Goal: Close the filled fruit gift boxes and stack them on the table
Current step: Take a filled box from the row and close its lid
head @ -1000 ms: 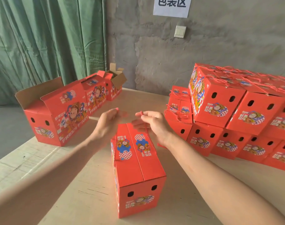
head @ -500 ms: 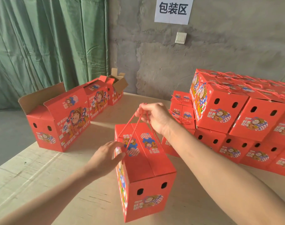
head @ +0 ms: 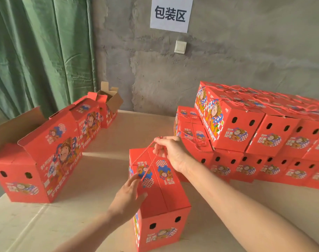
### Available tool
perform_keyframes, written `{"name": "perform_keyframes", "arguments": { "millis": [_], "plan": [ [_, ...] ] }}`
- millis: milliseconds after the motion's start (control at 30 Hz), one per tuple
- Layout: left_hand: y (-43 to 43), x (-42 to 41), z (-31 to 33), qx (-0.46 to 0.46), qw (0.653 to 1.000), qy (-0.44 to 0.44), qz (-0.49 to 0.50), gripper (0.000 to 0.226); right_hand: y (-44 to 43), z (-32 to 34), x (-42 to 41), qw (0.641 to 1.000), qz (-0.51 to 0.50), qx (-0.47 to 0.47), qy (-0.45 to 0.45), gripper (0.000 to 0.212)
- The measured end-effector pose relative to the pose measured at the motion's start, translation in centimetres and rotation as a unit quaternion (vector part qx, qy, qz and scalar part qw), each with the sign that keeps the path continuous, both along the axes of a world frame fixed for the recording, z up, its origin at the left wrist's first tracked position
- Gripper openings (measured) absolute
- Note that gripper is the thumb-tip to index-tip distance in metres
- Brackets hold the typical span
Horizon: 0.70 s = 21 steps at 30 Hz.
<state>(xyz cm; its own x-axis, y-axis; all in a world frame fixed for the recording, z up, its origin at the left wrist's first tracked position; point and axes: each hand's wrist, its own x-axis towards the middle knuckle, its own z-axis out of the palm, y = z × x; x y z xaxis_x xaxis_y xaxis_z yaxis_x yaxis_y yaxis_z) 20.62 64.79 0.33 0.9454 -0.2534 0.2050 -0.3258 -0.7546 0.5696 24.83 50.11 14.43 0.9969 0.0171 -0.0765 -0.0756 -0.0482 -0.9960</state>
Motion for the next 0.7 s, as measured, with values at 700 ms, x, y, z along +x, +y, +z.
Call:
{"name": "perform_keyframes", "arguments": {
  "millis": [700],
  "plan": [
    [-0.6,10.9,17.2,-0.145,0.923,-0.023,-0.356,0.046,0.2,20.7,8.6,0.927,-0.274,-0.227,-0.116,0.024]
  ]
}}
